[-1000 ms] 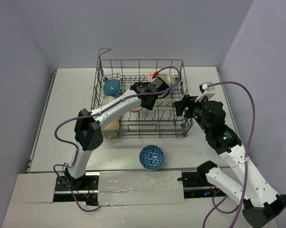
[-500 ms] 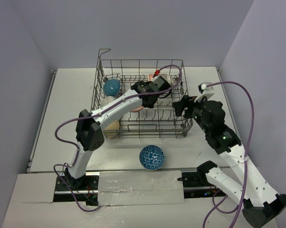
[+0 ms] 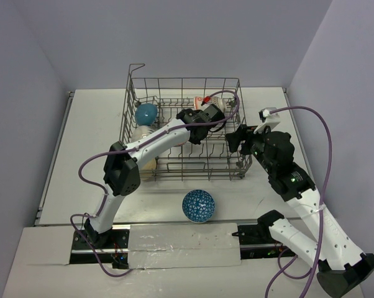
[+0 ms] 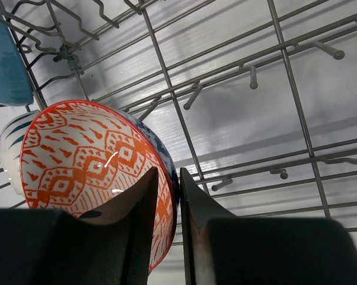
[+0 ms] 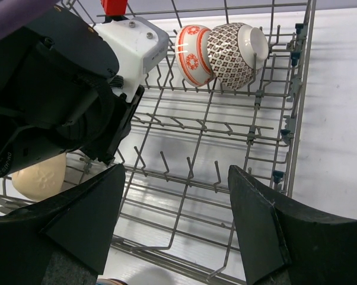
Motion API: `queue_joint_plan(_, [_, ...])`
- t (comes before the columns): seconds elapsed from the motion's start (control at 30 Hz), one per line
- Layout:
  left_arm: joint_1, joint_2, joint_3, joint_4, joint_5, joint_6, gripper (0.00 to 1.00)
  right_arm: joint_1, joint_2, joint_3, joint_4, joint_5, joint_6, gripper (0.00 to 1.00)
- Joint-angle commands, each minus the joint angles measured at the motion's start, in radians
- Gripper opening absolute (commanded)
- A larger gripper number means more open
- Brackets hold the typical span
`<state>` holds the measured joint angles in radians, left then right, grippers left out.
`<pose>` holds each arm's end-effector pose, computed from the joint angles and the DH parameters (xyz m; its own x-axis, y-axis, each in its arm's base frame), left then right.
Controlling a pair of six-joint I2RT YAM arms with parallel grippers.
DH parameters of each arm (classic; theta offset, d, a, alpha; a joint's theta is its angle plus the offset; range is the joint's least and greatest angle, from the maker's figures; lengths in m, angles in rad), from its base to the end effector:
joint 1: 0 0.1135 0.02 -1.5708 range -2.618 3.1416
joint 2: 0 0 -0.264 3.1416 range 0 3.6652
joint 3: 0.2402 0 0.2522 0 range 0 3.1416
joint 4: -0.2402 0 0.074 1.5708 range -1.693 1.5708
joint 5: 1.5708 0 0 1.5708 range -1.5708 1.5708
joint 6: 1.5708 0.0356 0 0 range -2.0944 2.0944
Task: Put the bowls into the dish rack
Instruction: Pick up the bowl from the dish rack.
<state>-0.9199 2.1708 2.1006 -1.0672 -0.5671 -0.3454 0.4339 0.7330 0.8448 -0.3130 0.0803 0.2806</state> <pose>0.2947 -0.3554 0.2796 -0.6983 0.4456 -0.5602 0.3166 0.8942 0.3165 0.1535 0.0680 0.3552 -0.2705 0.1789 -0.9459 -0.2839 0.9241 0.2560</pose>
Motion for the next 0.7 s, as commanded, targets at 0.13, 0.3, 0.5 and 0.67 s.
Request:
queue_joint_plan(0.13, [-0.010,-0.022,0.053,-0.028,-0.065,-0.010,0.26,-0.004,0.005,-0.007,0.057,-0.013,-0.003,0.77])
queue_joint_plan(0.3, [-0.014,-0.016,0.070,-0.036,-0.077,-0.014,0.25,-0.004,0.002,-0.009,0.057,-0.019,-0.003,0.77])
queue_joint_plan(0.5, [-0.028,0.003,0.104,-0.056,-0.096,-0.012,0.20,-0.004,0.003,-0.009,0.057,-0.020,-0.004,0.77])
queue_joint_plan(0.67, [-0.033,0.000,0.116,-0.060,-0.106,-0.007,0.00,-0.004,0.006,-0.010,0.060,-0.025,-0.006,0.77])
